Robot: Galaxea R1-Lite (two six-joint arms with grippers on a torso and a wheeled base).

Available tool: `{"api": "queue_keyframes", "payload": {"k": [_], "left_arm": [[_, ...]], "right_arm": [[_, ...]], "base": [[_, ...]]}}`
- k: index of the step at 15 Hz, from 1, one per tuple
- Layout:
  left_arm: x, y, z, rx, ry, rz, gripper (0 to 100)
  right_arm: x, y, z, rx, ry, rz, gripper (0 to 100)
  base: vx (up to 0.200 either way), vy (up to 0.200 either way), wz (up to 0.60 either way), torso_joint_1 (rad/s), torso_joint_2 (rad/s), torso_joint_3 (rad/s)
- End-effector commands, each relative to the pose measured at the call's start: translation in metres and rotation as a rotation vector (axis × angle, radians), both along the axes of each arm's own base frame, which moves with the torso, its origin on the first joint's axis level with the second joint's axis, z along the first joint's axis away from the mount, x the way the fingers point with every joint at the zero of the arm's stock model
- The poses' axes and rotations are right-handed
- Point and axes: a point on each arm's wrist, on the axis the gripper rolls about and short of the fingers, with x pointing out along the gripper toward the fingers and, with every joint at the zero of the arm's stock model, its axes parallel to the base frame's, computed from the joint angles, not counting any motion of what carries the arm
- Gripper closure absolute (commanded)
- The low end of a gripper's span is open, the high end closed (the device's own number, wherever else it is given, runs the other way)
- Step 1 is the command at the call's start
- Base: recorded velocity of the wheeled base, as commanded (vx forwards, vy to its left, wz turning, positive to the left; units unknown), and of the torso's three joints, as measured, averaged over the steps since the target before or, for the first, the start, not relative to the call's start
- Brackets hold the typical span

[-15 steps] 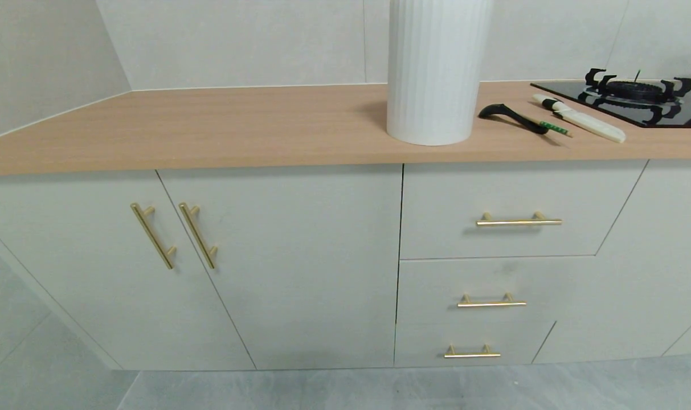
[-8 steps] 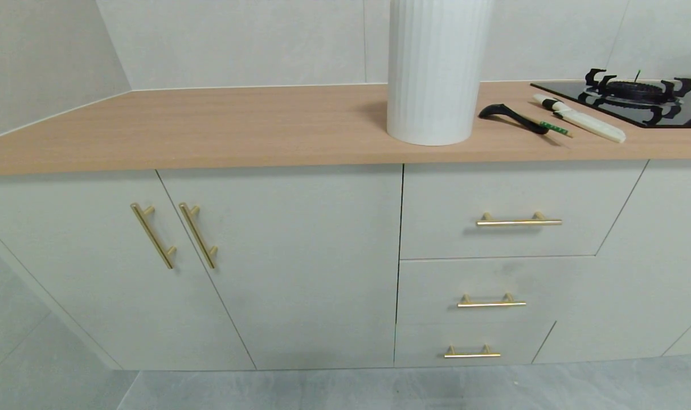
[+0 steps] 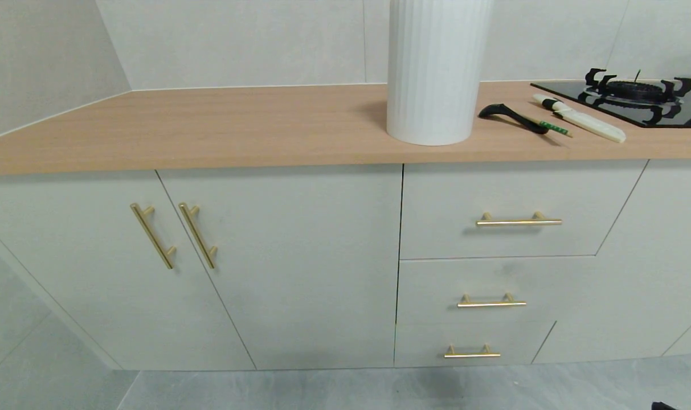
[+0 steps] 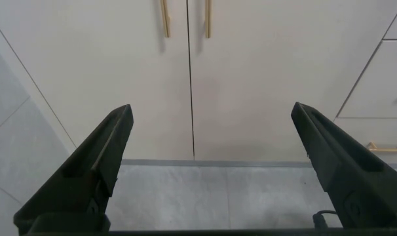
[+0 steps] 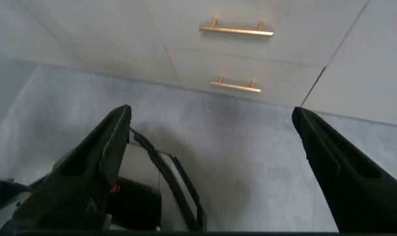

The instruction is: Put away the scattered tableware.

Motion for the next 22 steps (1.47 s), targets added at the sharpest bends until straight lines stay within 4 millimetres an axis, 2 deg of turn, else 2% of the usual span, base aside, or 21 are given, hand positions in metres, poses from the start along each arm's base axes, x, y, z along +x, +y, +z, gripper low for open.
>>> {"api": "queue_keyframes", "payload": {"k": [1, 5, 6, 8, 9, 11, 14, 18, 22], "left_arm": [[0.0, 0.0, 0.0, -0.001, 0.001, 0.001, 0], [0.0, 0.0, 0.0, -0.001, 0.001, 0.001, 0], [0.0, 0.0, 0.0, -0.001, 0.001, 0.001, 0], [0.0, 0.0, 0.0, -0.001, 0.001, 0.001, 0], [0.0, 0.0, 0.0, -0.001, 0.001, 0.001, 0], [0.0, 0.0, 0.0, -0.001, 0.001, 0.001, 0], [0.0, 0.0, 0.0, -0.001, 0.001, 0.001, 0], [0.0, 0.0, 0.0, -0.001, 0.001, 0.001, 0], [0.0, 0.0, 0.0, -0.001, 0.001, 0.001, 0]], "right_arm": [[0.053, 0.008, -0.001, -0.03, 0.143, 0.016, 0], [0.13, 0.029, -0.023, -0.083, 0.287, 0.061, 0], [0.141, 0.033, -0.027, -0.095, 0.294, 0.064, 0], [0.182, 0.052, -0.045, -0.157, 0.287, 0.041, 0], [0.196, 0.058, -0.049, -0.159, 0.277, 0.047, 0], [0.214, 0.064, -0.057, -0.159, 0.291, 0.049, 0], [0.234, 0.068, -0.084, -0.171, 0.316, 0.041, 0], [0.246, 0.069, -0.095, -0.176, 0.244, -0.019, 0], [0.261, 0.064, -0.115, -0.18, 0.201, -0.088, 0]], "base": [[0.0, 0.0, 0.0, 0.0, 0.0, 0.0], [0.0, 0.0, 0.0, 0.0, 0.0, 0.0], [0.0, 0.0, 0.0, 0.0, 0.0, 0.0], [0.0, 0.0, 0.0, 0.0, 0.0, 0.0], [0.0, 0.0, 0.0, 0.0, 0.0, 0.0], [0.0, 0.0, 0.0, 0.0, 0.0, 0.0], [0.0, 0.0, 0.0, 0.0, 0.0, 0.0], [0.0, 0.0, 0.0, 0.0, 0.0, 0.0], [0.0, 0.0, 0.0, 0.0, 0.0, 0.0]]}}
